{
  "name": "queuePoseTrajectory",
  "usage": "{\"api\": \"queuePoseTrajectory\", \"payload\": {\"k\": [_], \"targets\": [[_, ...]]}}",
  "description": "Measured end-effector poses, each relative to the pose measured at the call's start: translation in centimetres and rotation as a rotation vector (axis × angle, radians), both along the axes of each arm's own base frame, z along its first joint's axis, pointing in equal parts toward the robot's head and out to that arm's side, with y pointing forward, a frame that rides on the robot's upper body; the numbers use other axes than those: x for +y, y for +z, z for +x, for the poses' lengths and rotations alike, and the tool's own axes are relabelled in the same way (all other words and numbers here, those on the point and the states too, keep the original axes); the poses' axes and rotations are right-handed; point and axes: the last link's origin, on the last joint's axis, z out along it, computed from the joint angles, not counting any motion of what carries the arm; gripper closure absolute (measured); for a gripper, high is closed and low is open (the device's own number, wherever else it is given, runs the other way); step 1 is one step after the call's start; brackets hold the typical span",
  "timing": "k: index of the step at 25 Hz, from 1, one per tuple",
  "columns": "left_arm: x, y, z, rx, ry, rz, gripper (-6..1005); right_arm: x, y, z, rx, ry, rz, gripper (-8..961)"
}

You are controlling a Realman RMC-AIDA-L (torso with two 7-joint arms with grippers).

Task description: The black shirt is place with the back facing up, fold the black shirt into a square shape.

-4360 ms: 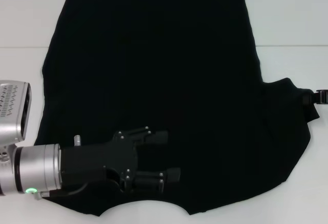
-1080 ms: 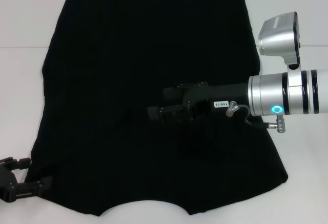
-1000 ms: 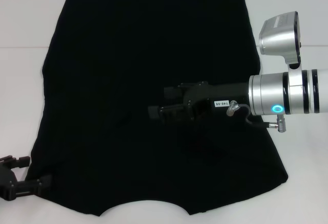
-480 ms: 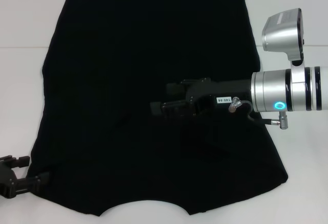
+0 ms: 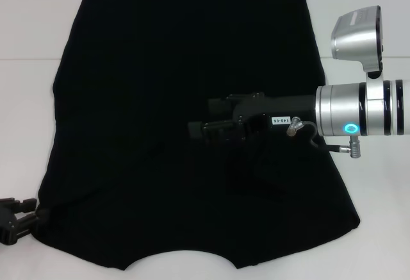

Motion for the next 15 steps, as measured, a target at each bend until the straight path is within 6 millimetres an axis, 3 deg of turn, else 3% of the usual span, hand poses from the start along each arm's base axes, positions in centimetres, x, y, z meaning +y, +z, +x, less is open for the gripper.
{"api": "queuePoseTrajectory", "payload": {"k": [2, 12, 15], "targets": [[-0.01, -0.01, 0.01, 0.000, 0.000, -0.001, 469, 0.00, 0.02, 0.02, 0.003, -0.002, 0.001, 22], [-0.15, -0.11, 0.24, -0.013, -0.007, -0.011, 913, 0.12, 0.27, 0.35, 0.011, -0.029, 0.009, 24], [-0.30, -0.06, 0.55, -0.036, -0.016, -0.010, 955, 0.32, 0.84, 0.80, 0.014, -0.056, 0.020, 24]]}}
